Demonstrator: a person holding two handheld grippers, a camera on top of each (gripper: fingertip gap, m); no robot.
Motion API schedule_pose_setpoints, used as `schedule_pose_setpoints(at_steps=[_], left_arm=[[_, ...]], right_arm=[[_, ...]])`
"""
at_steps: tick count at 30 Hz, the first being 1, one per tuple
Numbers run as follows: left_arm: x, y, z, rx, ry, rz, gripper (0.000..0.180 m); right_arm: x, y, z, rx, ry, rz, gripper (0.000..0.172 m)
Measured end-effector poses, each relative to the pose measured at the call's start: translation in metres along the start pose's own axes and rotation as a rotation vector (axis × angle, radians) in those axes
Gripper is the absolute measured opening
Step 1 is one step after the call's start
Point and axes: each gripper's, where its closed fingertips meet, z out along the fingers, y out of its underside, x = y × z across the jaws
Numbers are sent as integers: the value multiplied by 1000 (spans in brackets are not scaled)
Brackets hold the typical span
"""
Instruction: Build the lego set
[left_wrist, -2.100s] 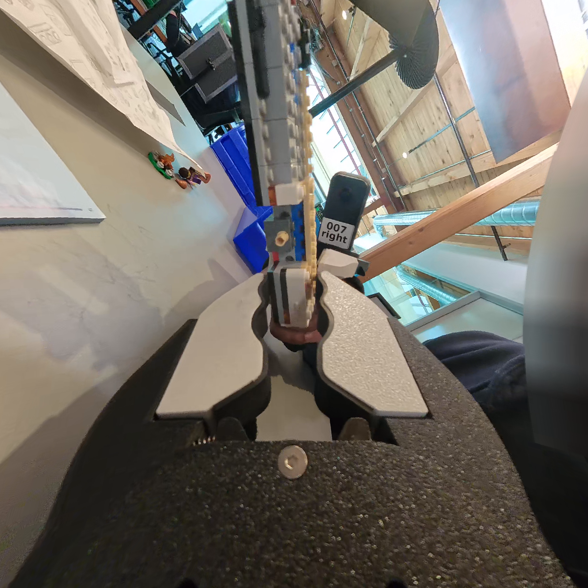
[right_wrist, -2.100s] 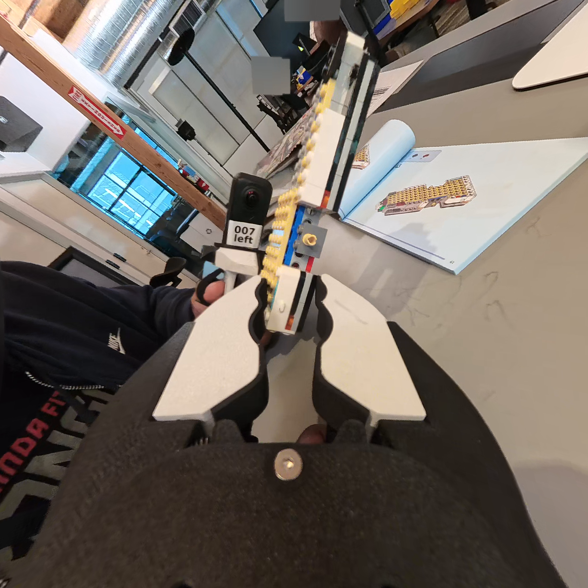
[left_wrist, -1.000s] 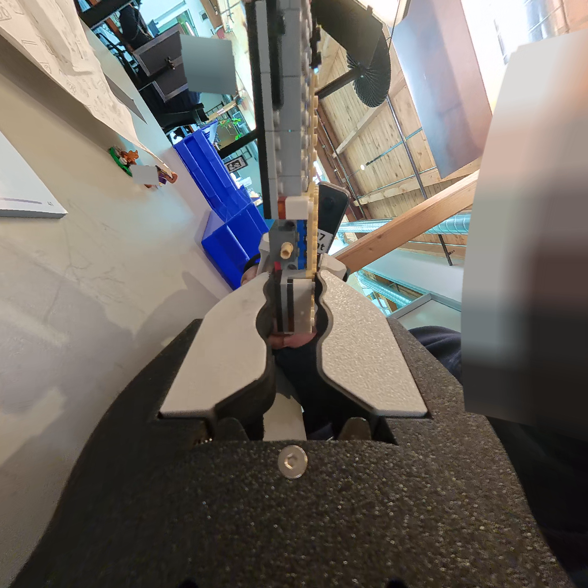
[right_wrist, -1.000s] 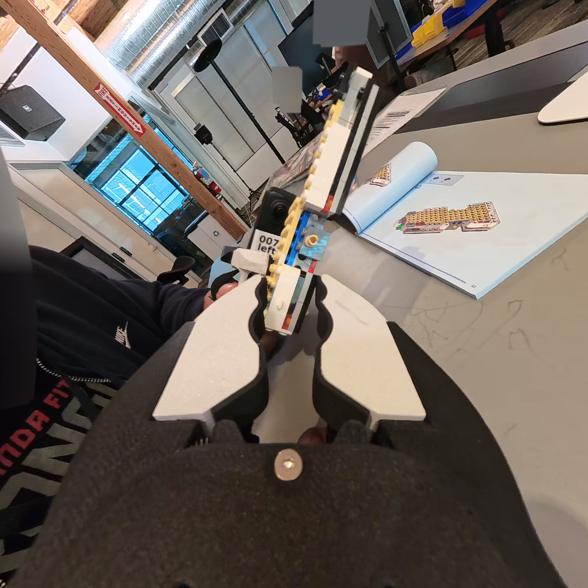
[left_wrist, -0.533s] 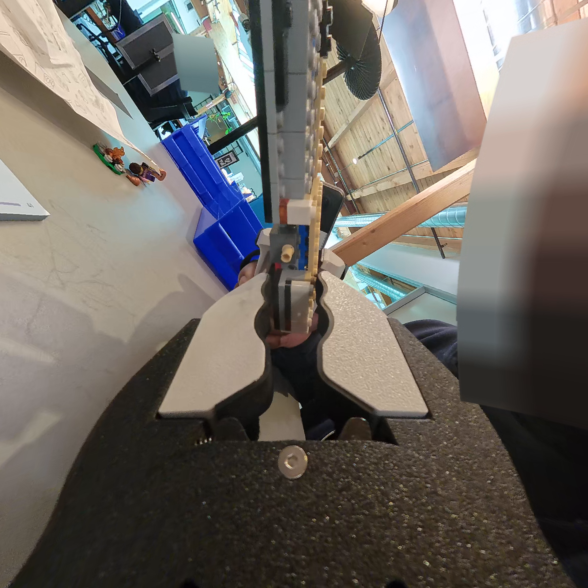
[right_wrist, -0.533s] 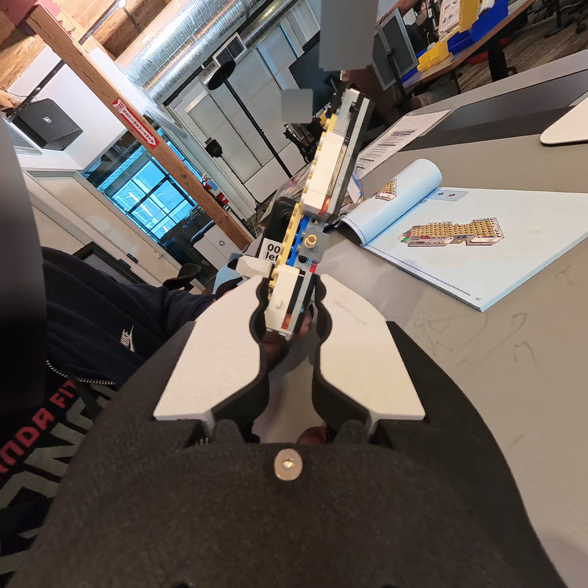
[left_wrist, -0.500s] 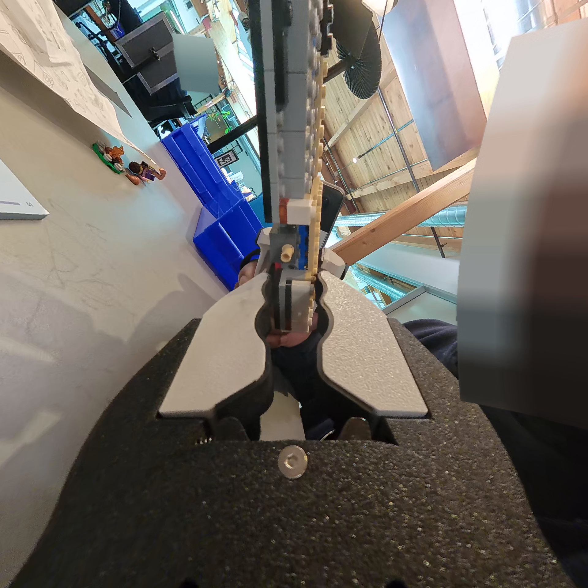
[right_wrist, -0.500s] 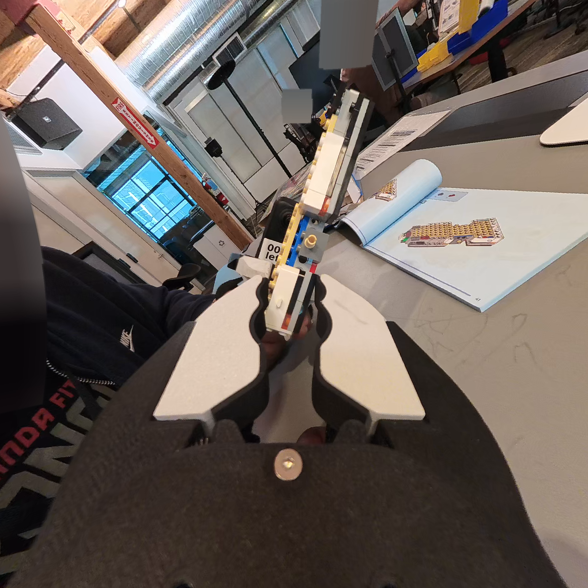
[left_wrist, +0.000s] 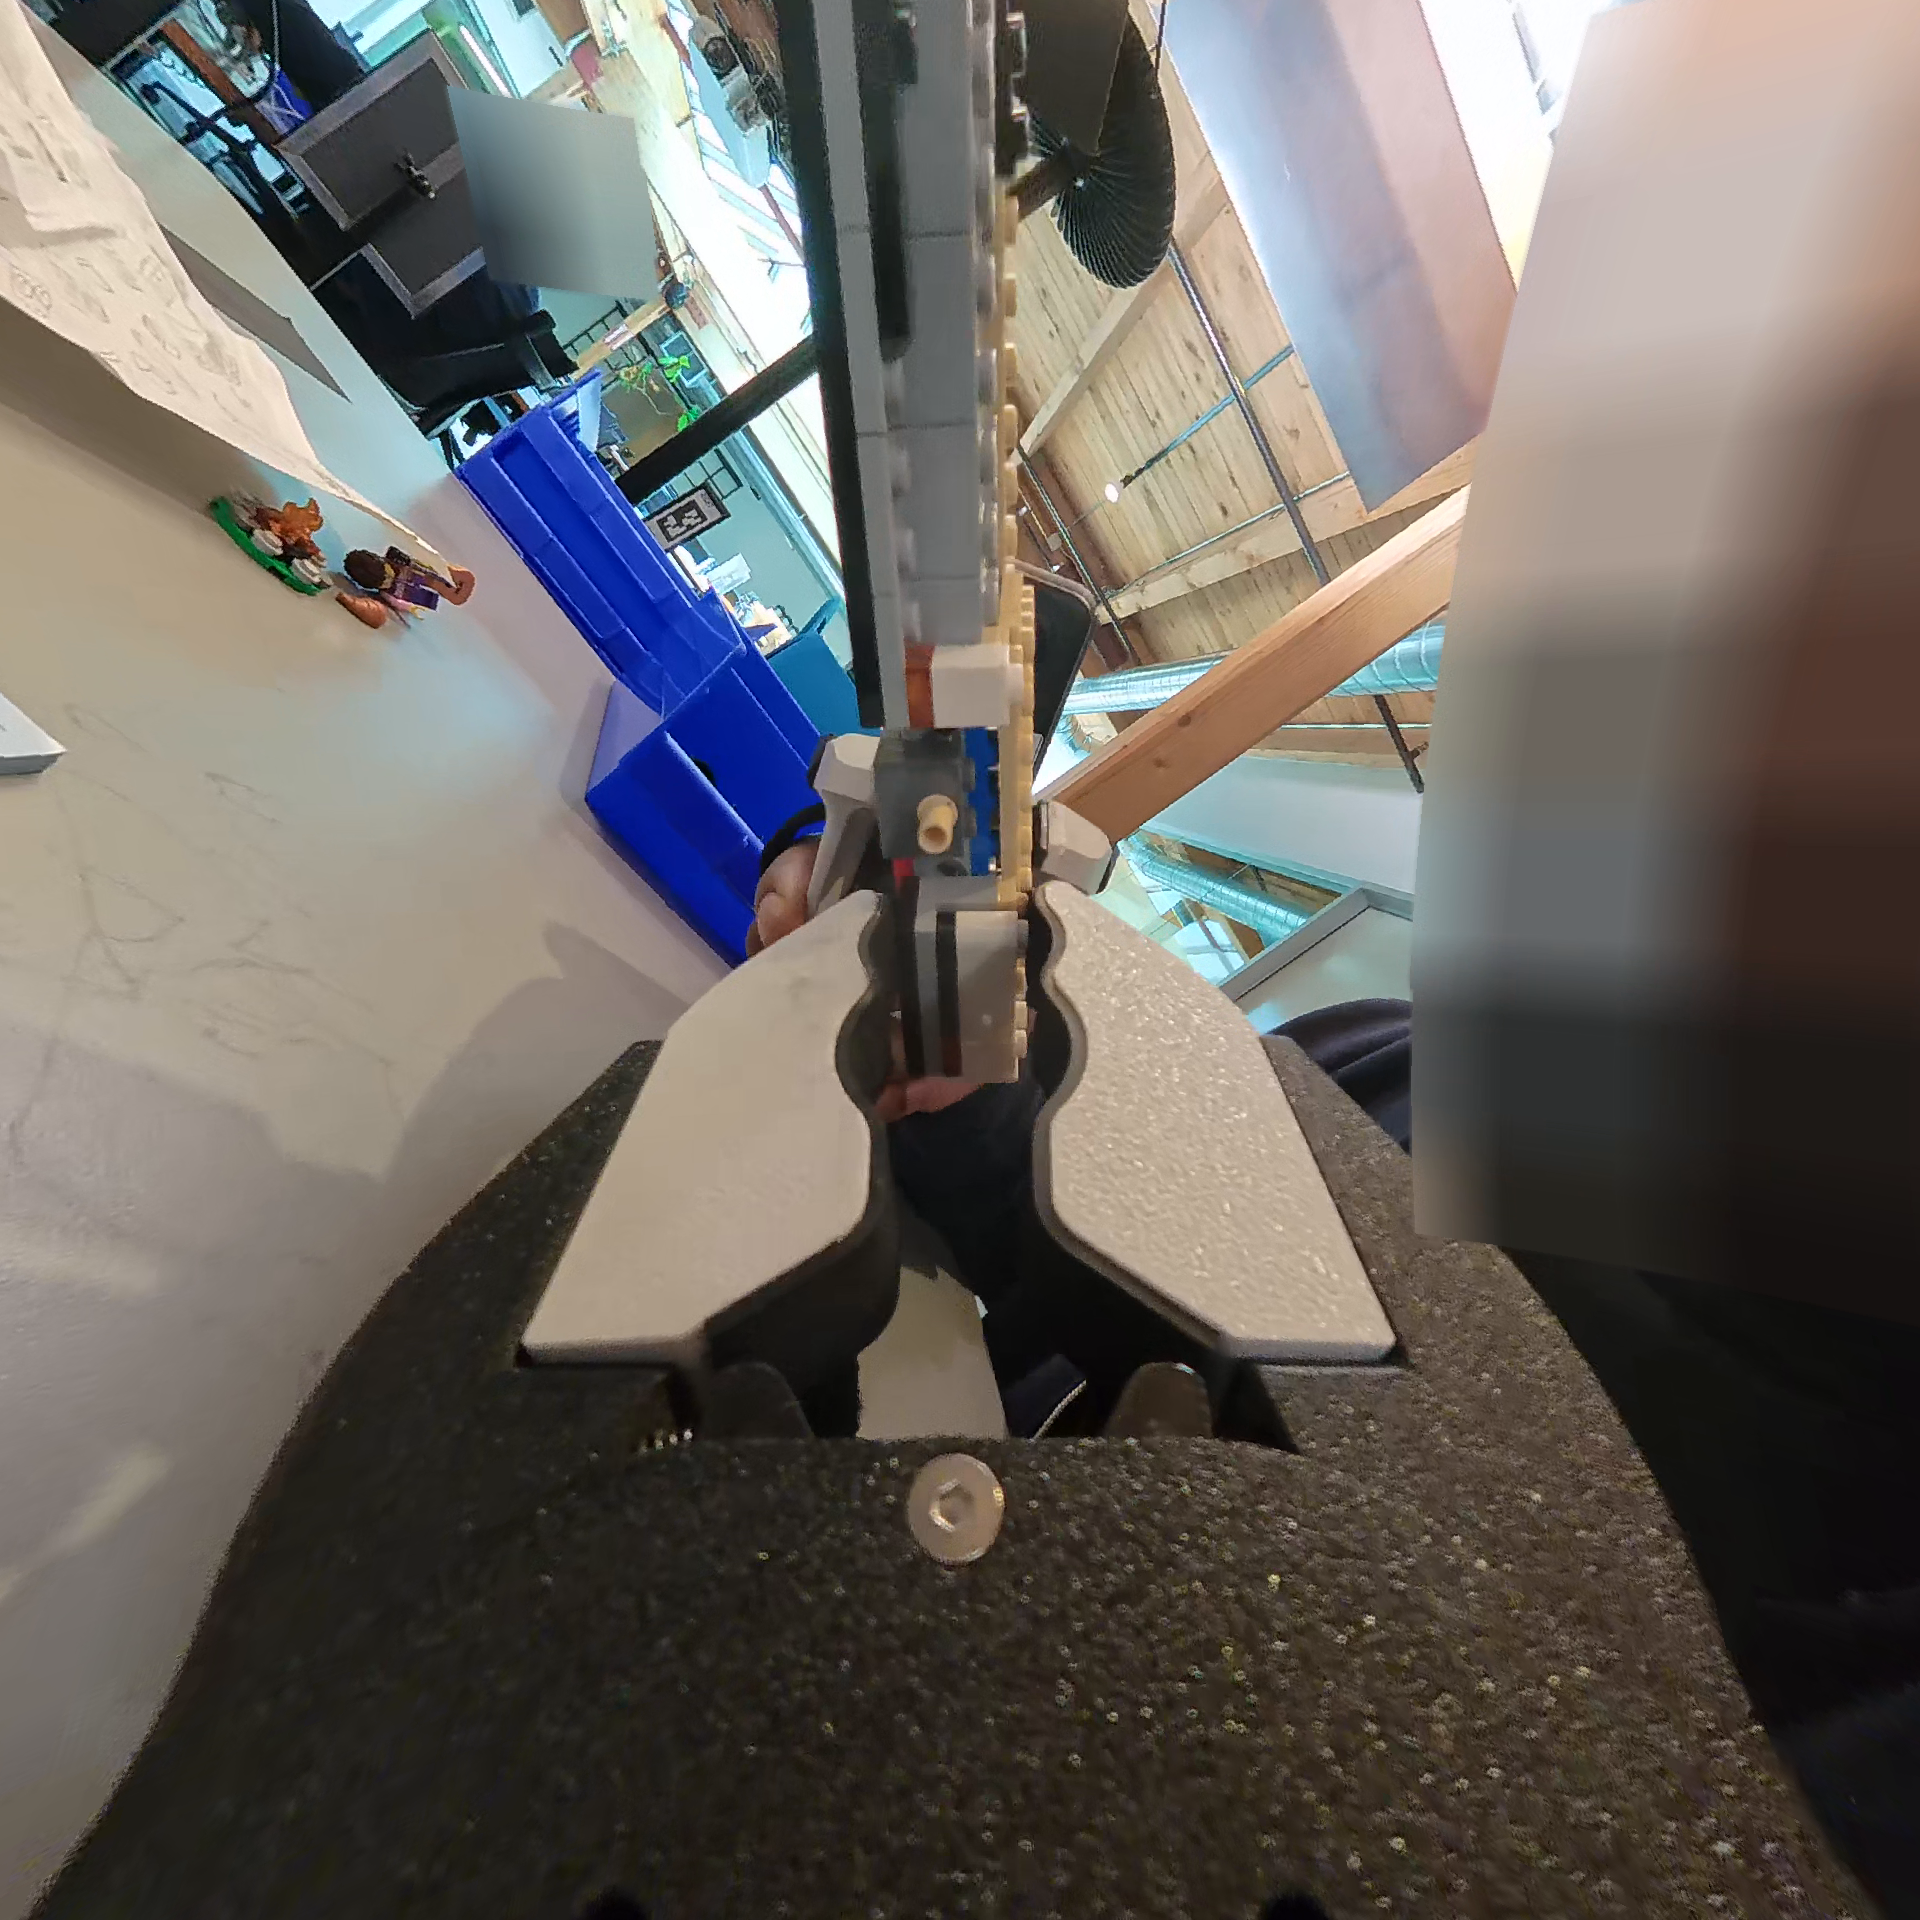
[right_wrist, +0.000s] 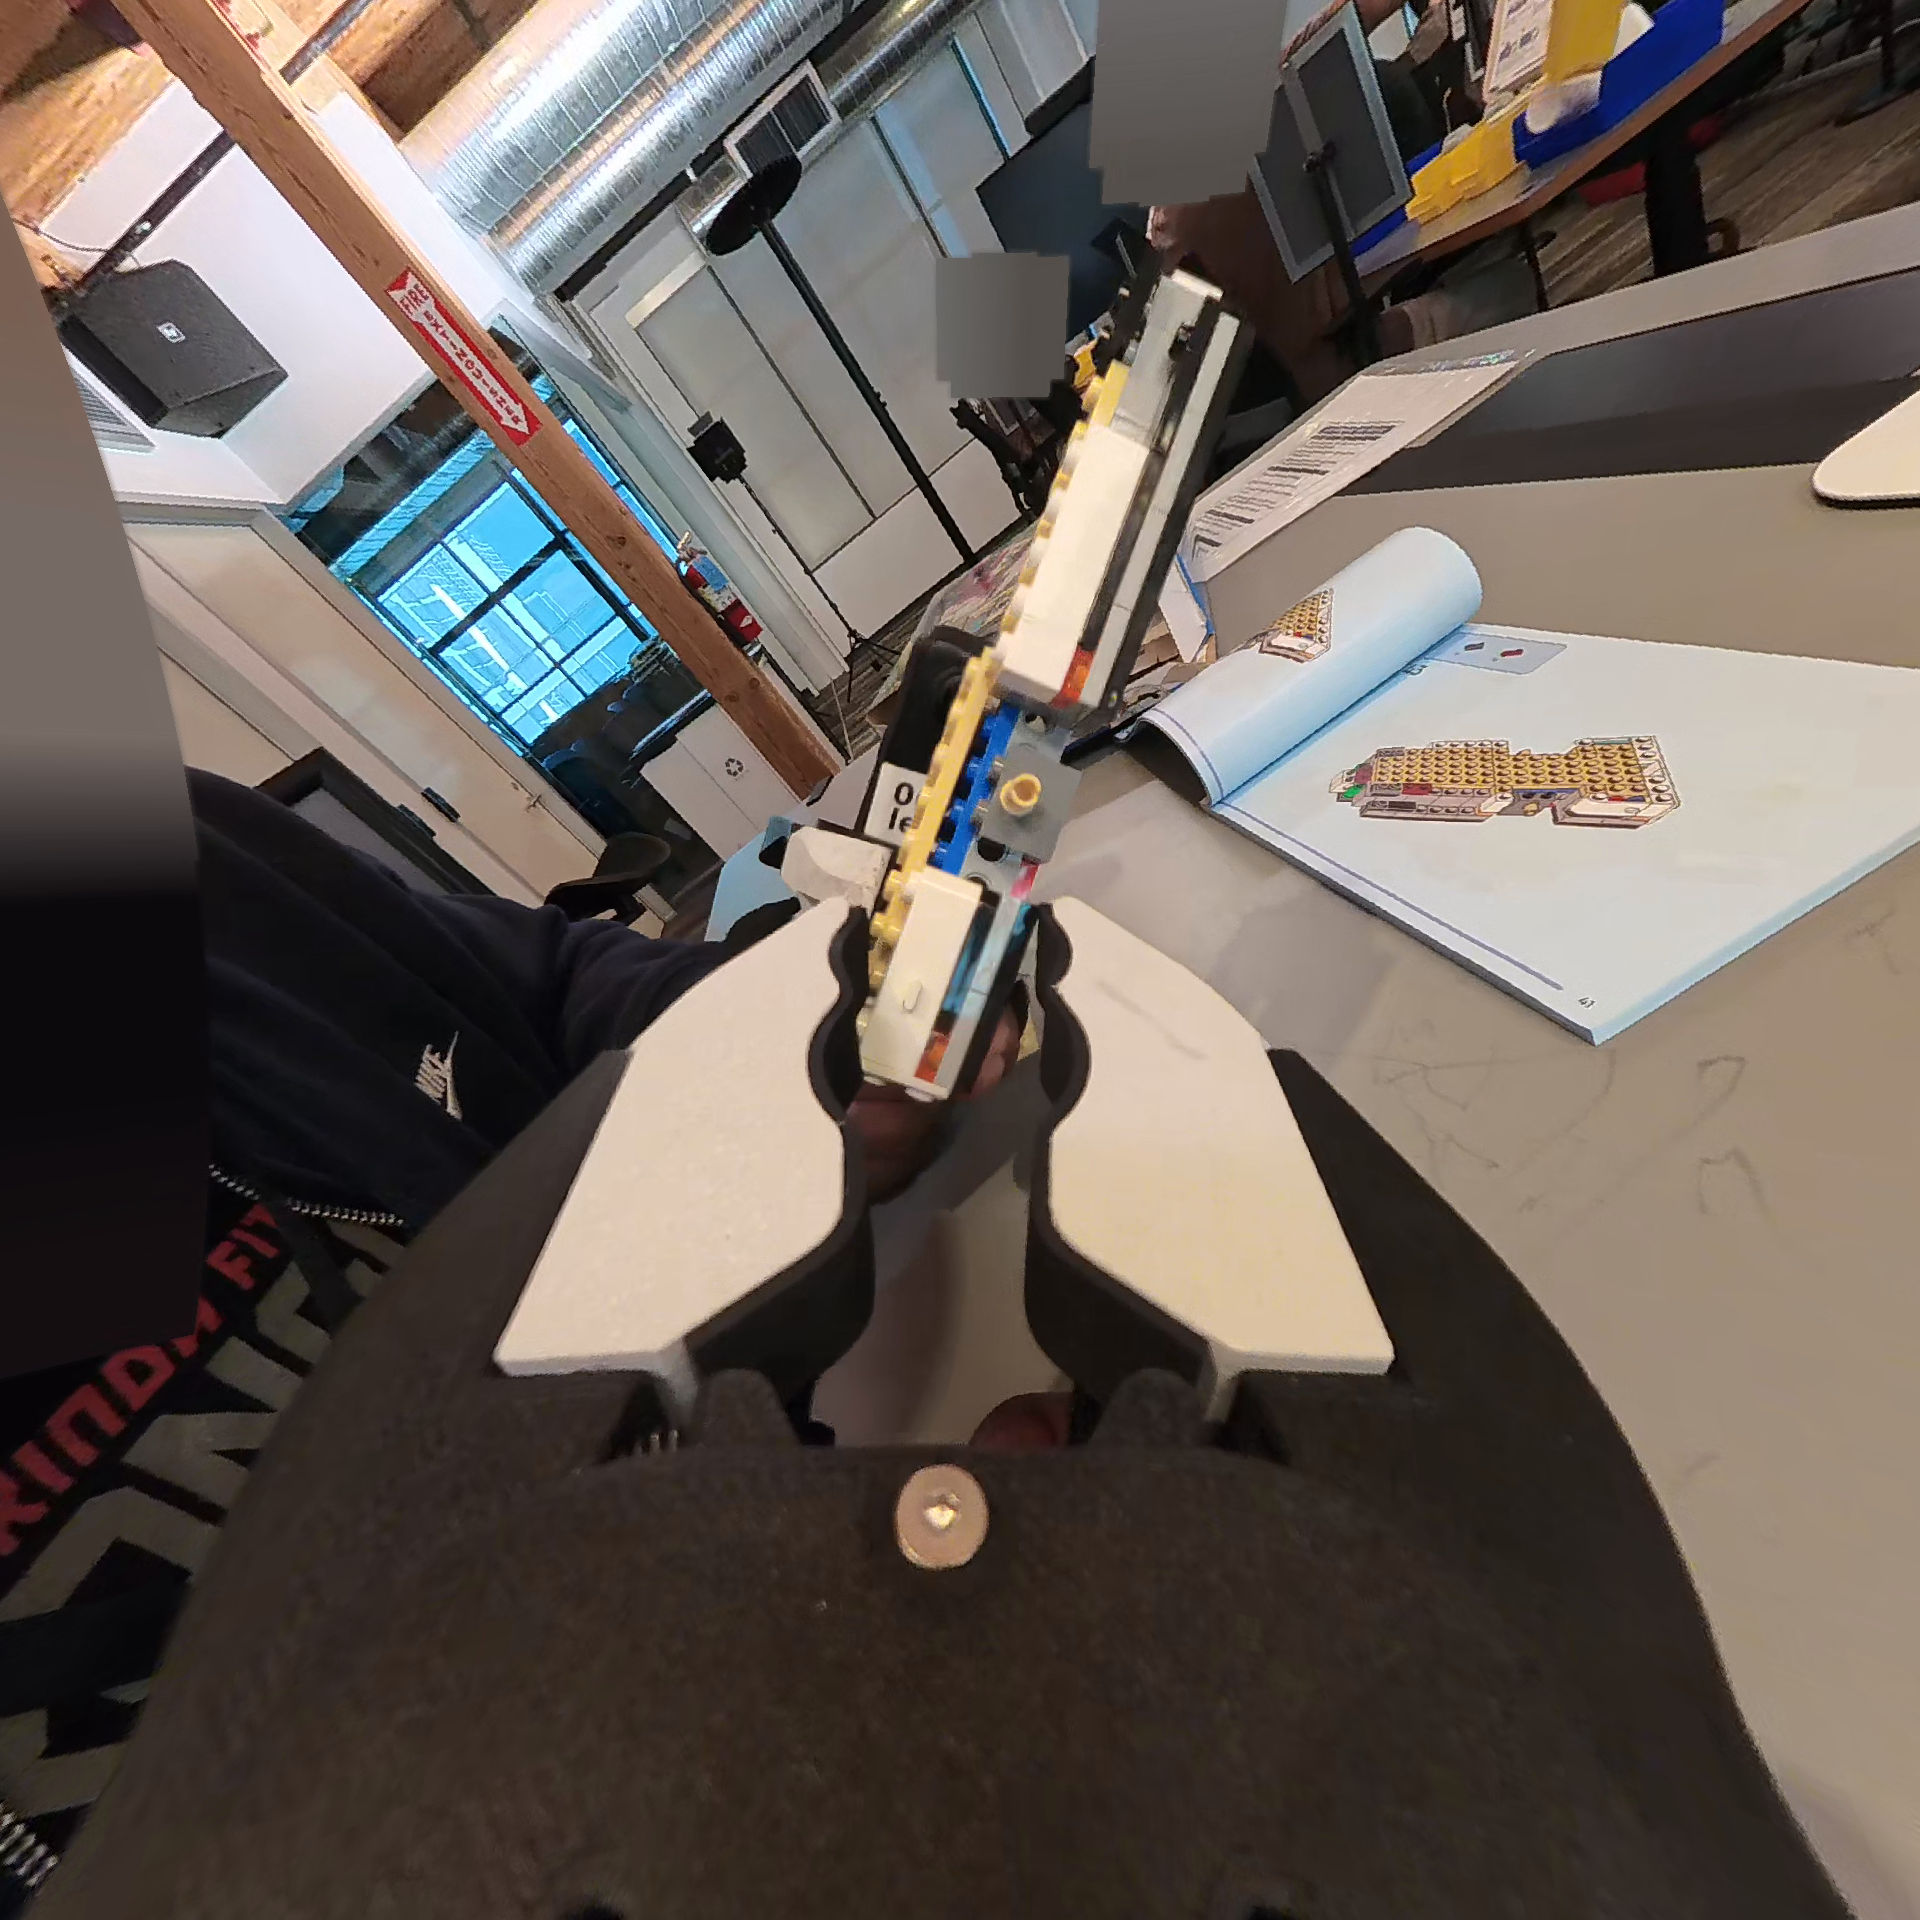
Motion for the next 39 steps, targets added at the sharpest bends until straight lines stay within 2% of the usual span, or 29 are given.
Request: schedule_pose_setpoints(at_steps=[7,13,22,33,39], left_arm=[[3,6,3,-46,-8,60,23],[2,14,6,-97,-27,88,23],[0,21,9,-145,-46,94,23],[0,19,8,-152,-52,107,23],[-2,16,8,-138,-51,73,30]], right_arm=[[-2,-2,-4,-25,-21,23,37],[4,-4,-5,-19,24,14,45],[1,-3,-7,-19,-9,15,29],[4,-2,-8,6,-42,57,27],[6,1,-6,2,-42,75,27]])
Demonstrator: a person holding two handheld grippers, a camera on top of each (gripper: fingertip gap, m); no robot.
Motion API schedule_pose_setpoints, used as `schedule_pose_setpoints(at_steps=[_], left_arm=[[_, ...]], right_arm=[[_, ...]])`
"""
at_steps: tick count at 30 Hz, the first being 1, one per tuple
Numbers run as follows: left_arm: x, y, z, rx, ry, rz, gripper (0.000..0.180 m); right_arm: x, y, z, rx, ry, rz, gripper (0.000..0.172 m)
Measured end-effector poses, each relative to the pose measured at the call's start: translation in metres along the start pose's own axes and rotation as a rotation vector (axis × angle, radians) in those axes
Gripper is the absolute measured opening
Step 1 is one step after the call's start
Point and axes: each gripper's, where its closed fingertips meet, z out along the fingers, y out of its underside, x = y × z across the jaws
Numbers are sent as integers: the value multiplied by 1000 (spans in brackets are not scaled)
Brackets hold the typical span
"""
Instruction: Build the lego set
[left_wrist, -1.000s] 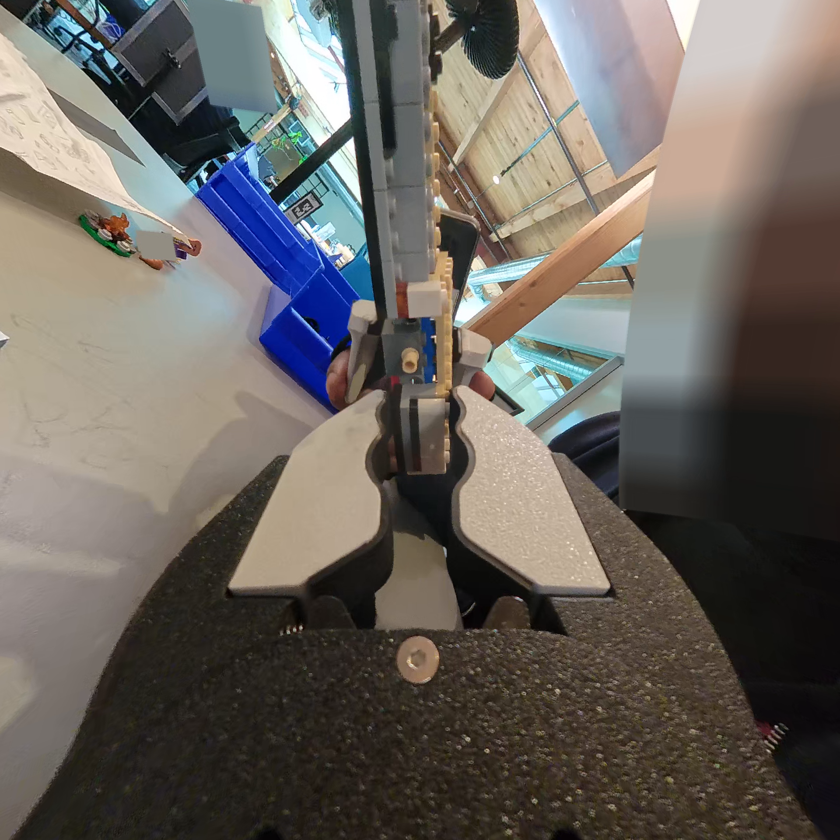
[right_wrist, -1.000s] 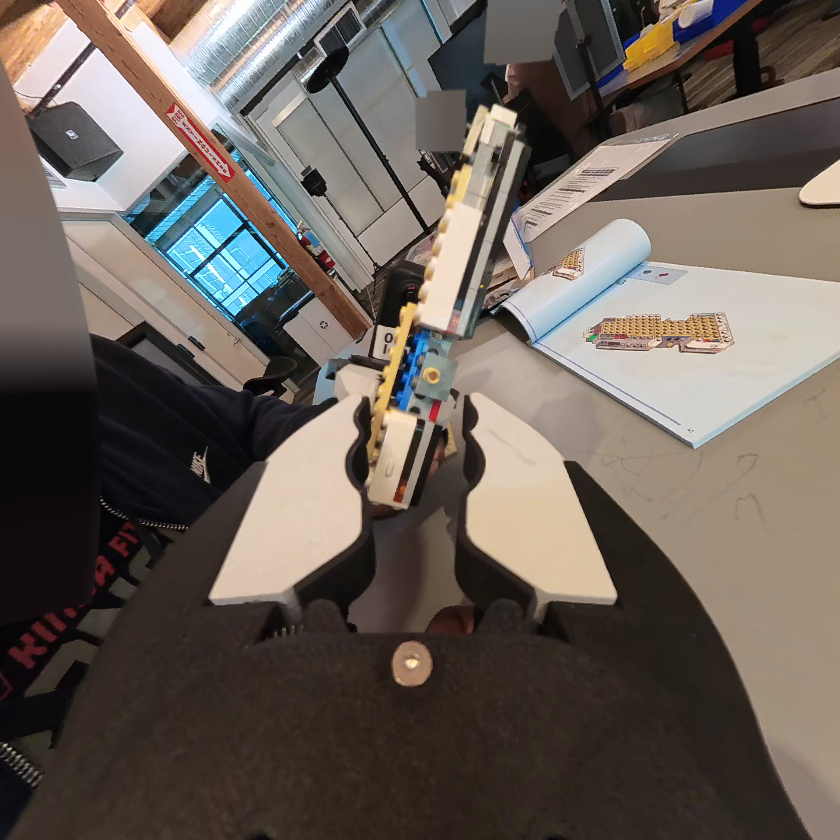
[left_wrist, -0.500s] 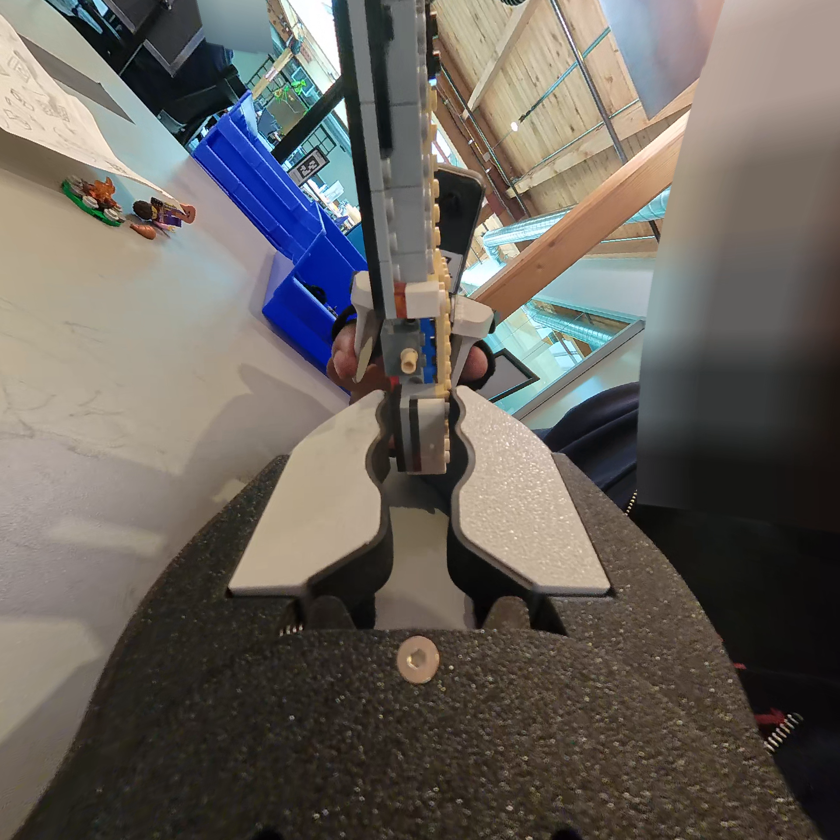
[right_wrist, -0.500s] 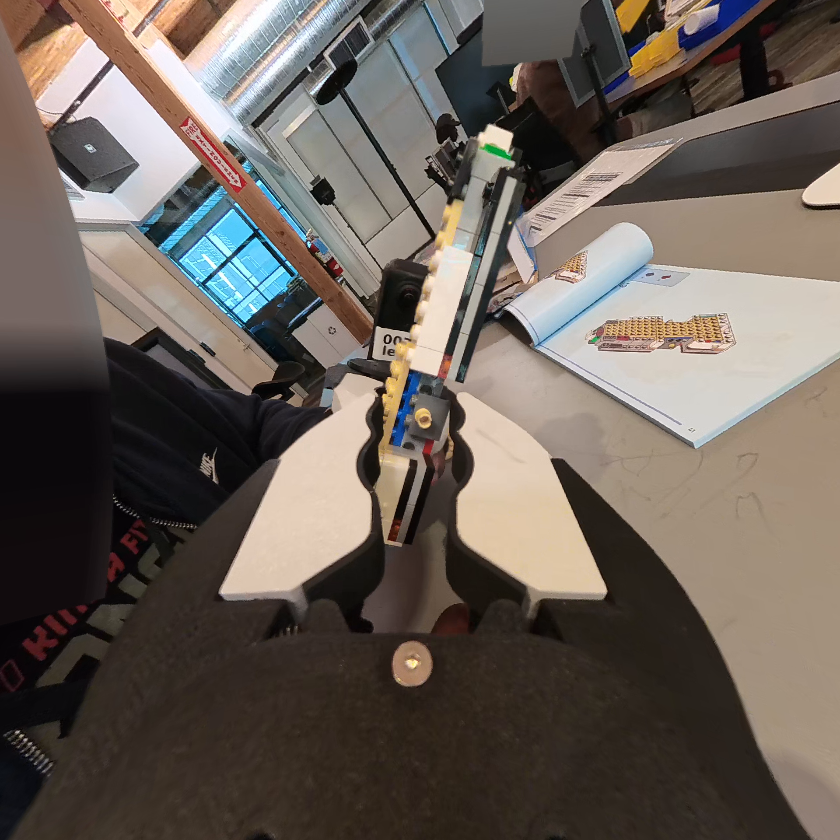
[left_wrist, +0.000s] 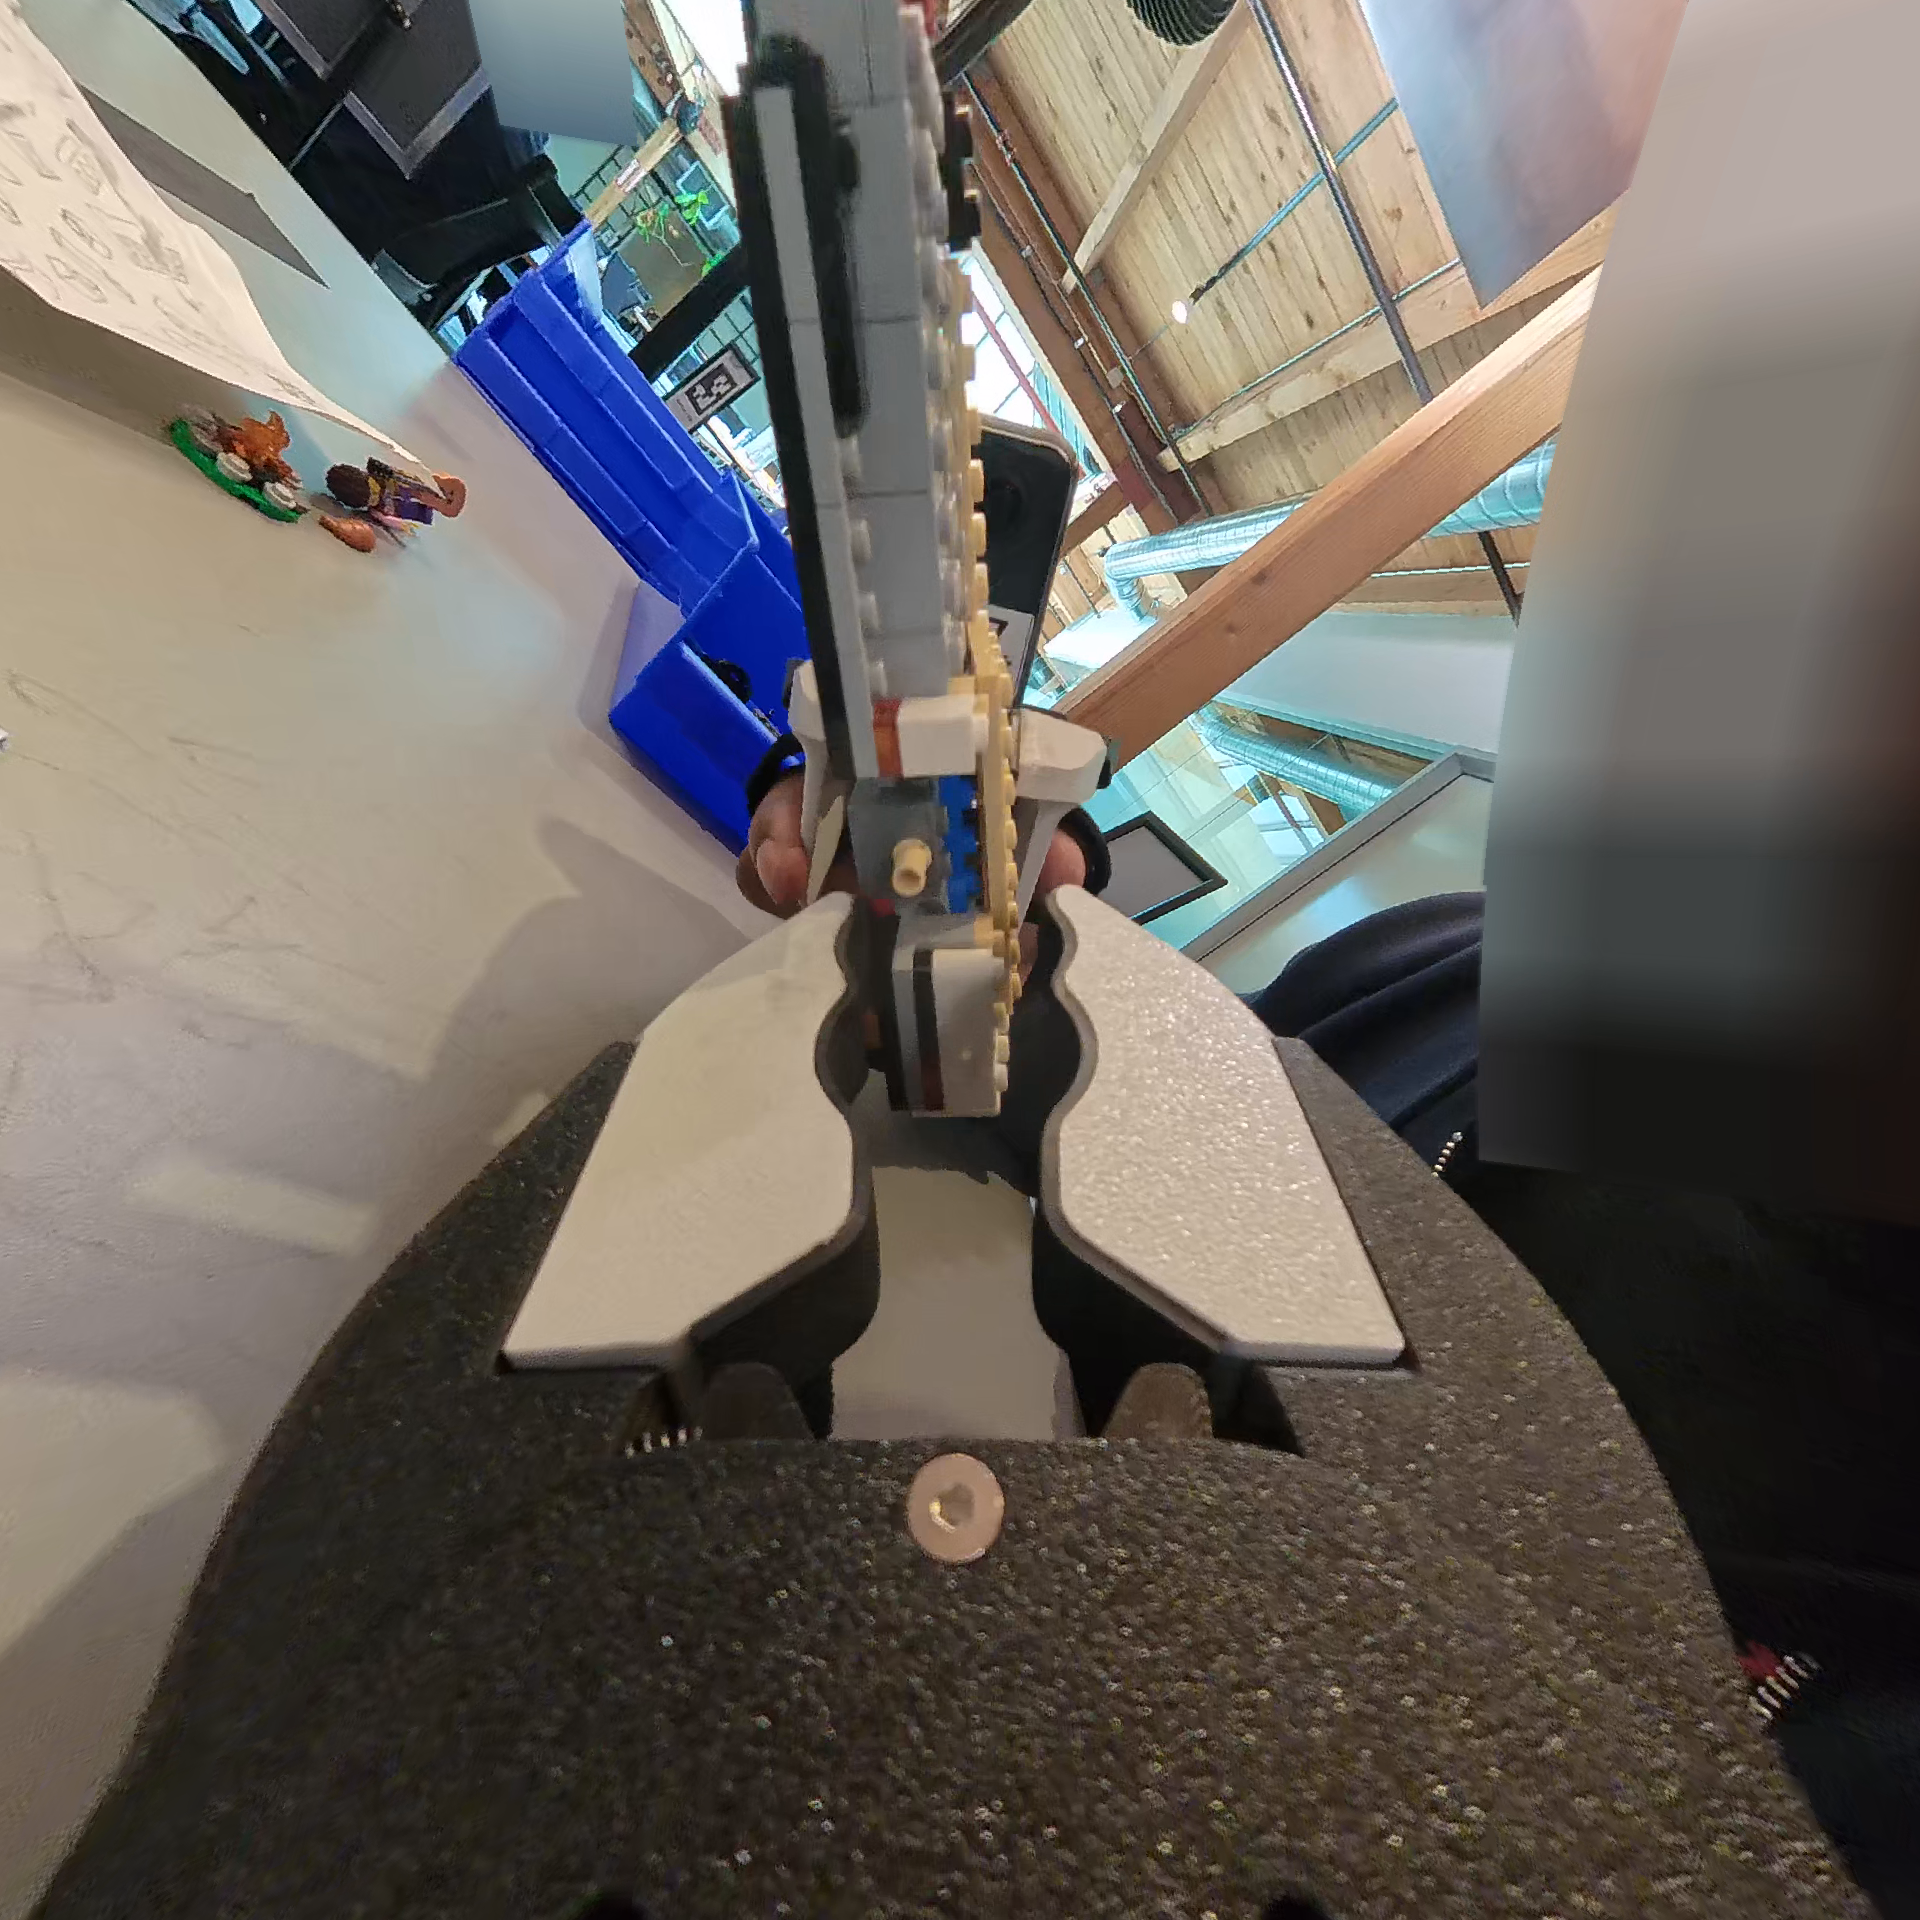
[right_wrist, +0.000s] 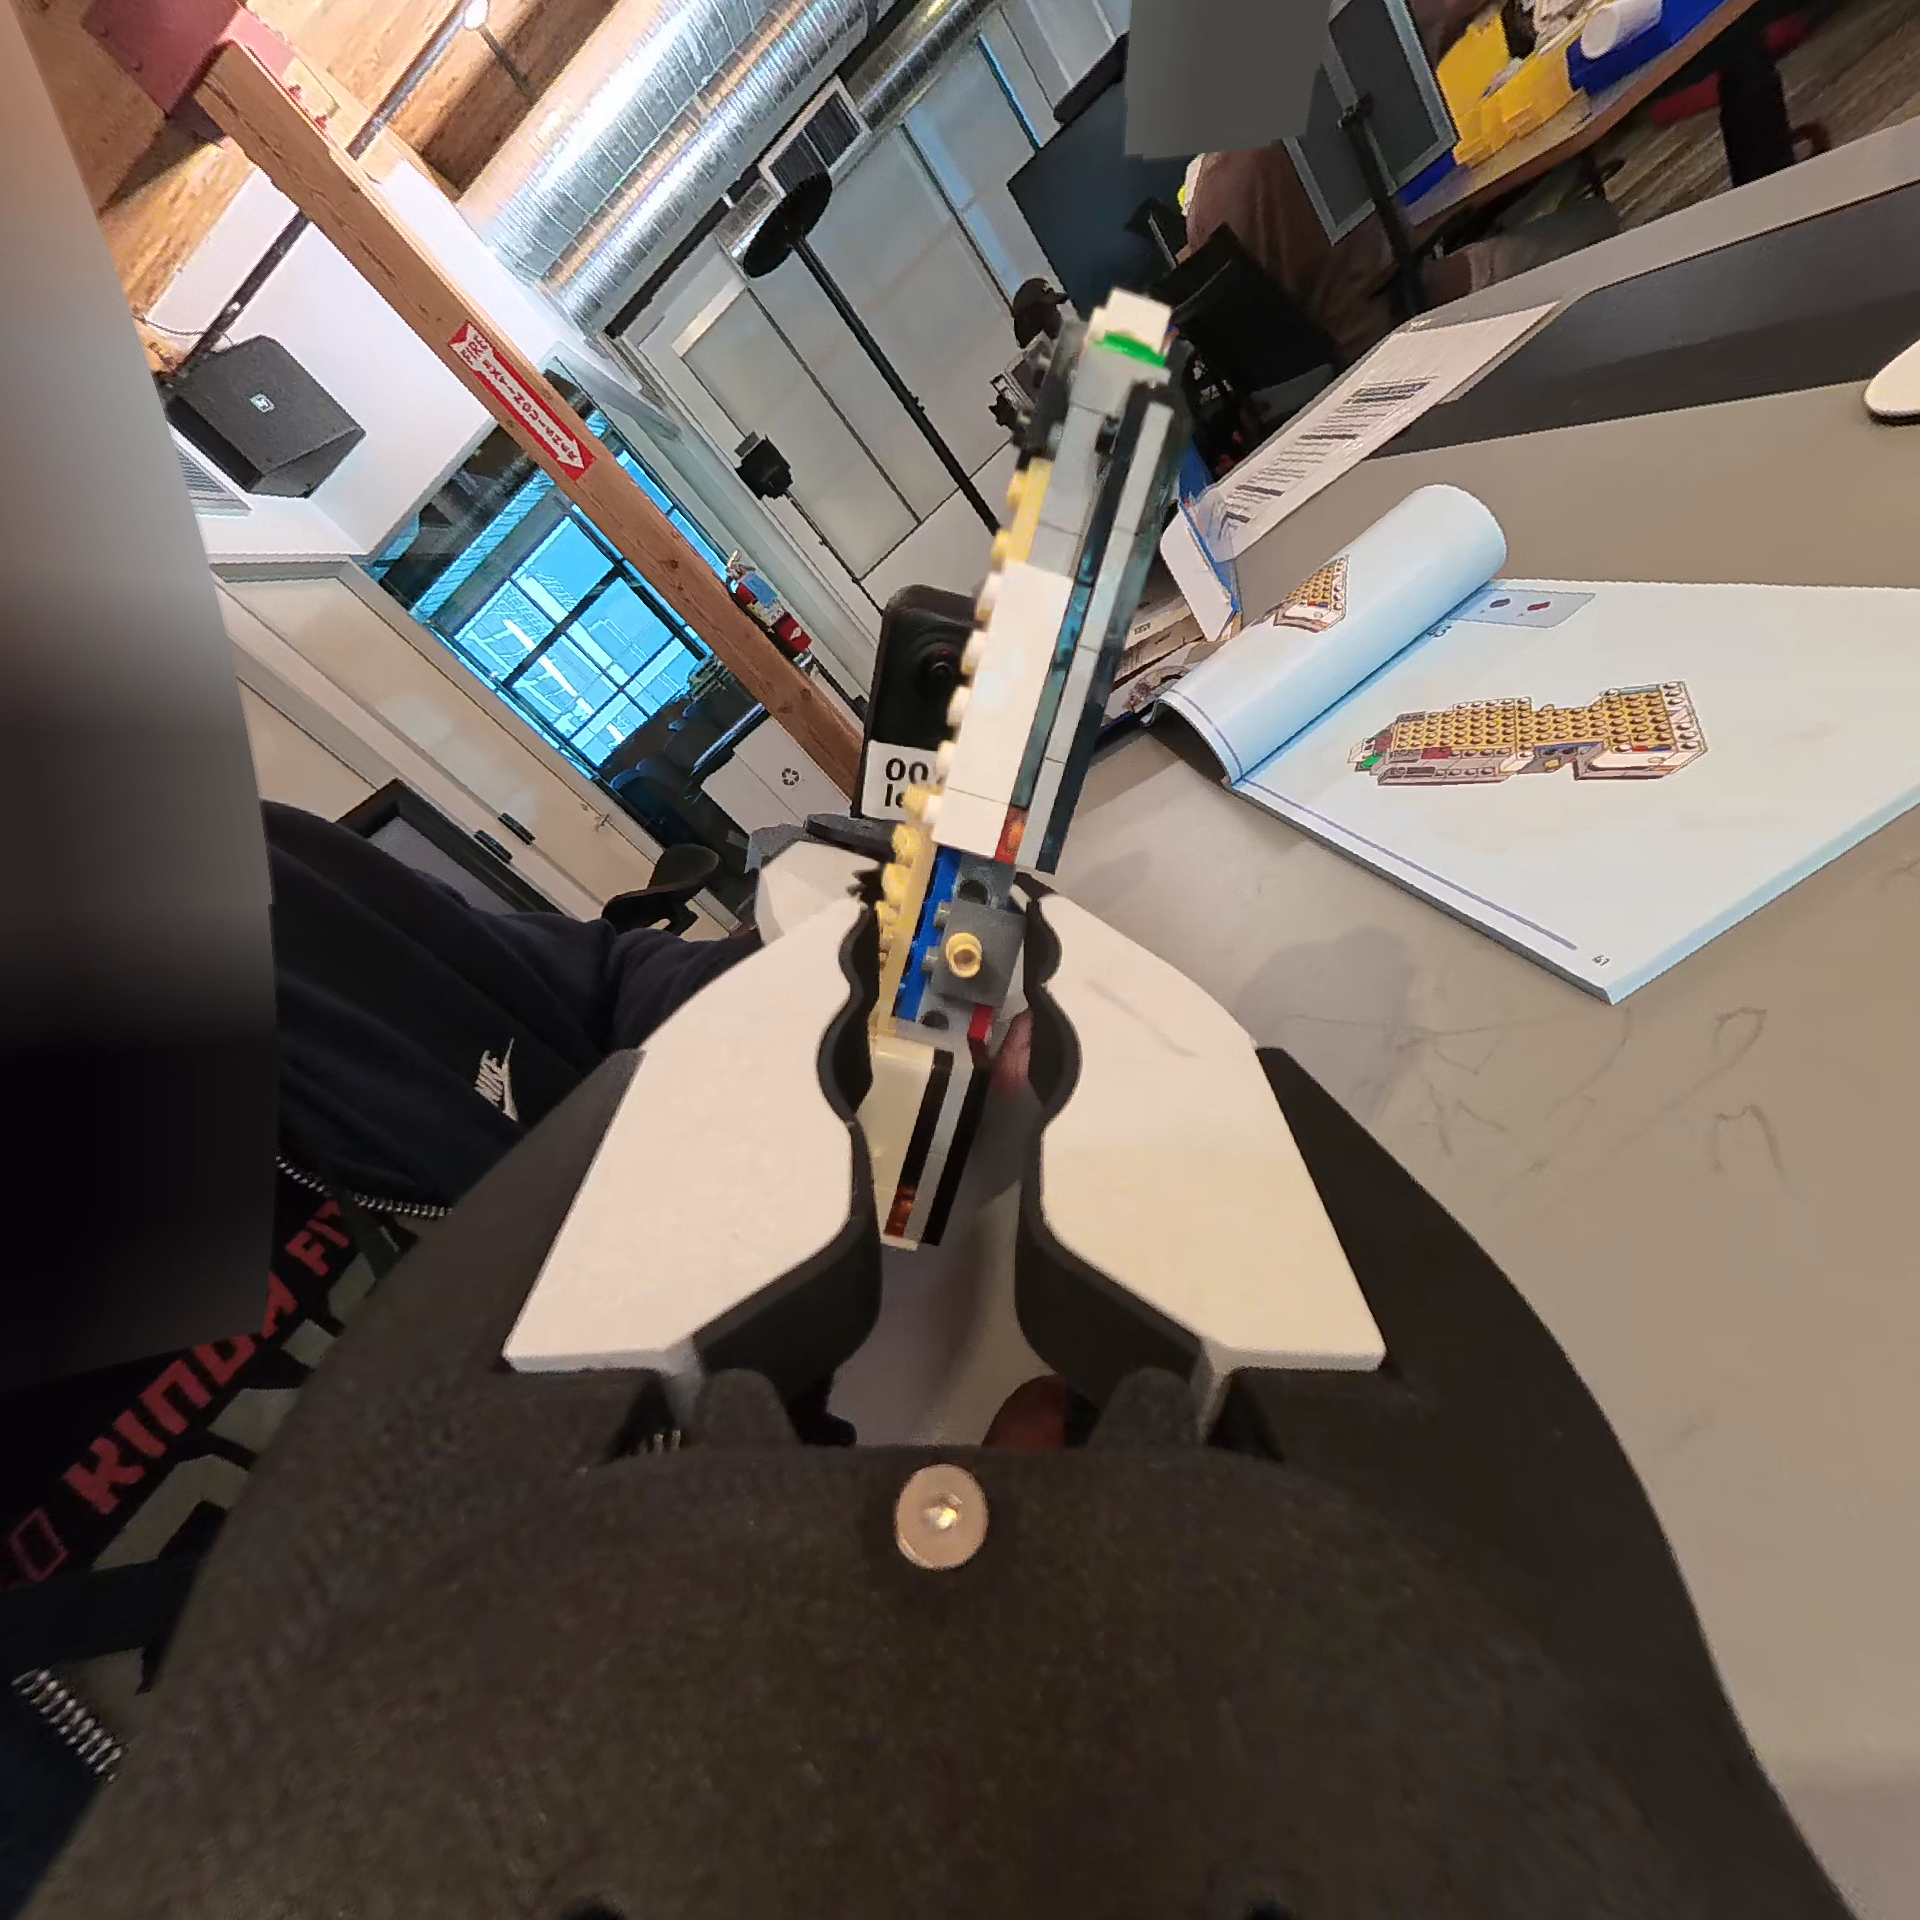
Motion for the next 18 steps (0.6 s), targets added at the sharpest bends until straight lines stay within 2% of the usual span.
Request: schedule_pose_setpoints(at_steps=[4,18], left_arm=[[-2,-3,0,16,-16,-5,37],[-10,-17,-7,131,-50,-71,33]], right_arm=[[4,0,0,8,14,12,26],[5,6,6,16,-12,67,25]])
